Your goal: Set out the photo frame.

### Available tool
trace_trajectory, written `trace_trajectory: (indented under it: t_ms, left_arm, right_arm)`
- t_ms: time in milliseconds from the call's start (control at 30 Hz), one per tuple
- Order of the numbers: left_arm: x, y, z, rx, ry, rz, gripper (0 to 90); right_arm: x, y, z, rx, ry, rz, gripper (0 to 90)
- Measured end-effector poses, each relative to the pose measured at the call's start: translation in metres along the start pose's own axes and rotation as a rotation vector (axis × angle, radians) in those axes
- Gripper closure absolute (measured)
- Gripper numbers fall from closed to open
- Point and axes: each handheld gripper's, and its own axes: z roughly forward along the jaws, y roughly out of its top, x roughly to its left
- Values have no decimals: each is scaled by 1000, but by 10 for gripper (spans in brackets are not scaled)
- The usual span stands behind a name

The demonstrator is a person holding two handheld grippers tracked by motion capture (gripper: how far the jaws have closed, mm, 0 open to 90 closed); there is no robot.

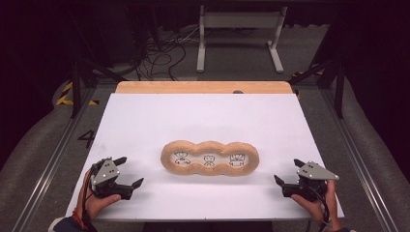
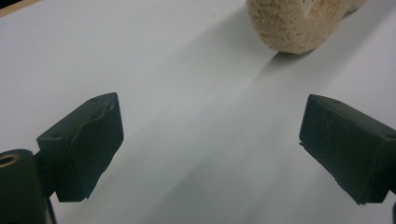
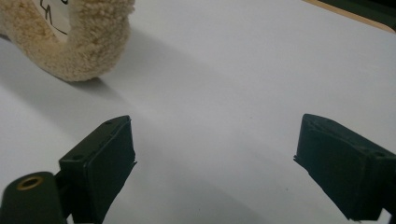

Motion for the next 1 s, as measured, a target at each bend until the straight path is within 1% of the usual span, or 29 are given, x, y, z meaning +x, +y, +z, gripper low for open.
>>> trace_trajectory:
  t_ms: [100, 200, 233, 300, 367, 400, 433, 700, 867, 1000]
  left_arm:
    - [3, -3, -4, -11, 2, -9, 64]
    - [7, -7, -9, -25, 6, -31, 62]
    - [8, -9, -10, -27, 5, -41, 62]
    - [10, -12, -13, -25, 7, -50, 58]
    - [12, -14, -15, -32, 9, -52, 55]
    - [13, -16, -17, -38, 11, -67, 55]
    - [14, -16, -18, -42, 10, -69, 55]
    - [12, -15, -16, -35, 8, -57, 54]
    - [12, -17, -18, -44, 4, -70, 54]
    - [9, -15, -16, -38, 7, -66, 51]
  right_arm:
    - [-2, -4, -2, -6, -7, 15, 110]
    - [-4, -9, -2, -9, -9, 38, 108]
    - [-5, -11, -2, -5, -11, 45, 106]
    - [-6, -13, -2, -9, -12, 55, 107]
    - [-6, -13, -2, -9, -13, 59, 106]
    - [-5, -13, -2, -10, -11, 55, 104]
    - [-5, -13, -2, -8, -13, 52, 103]
    - [-5, -13, 0, -15, -10, 50, 94]
    - [-4, -12, 0, -14, -17, 48, 91]
    - [-2, -12, 0, -11, -19, 36, 89]
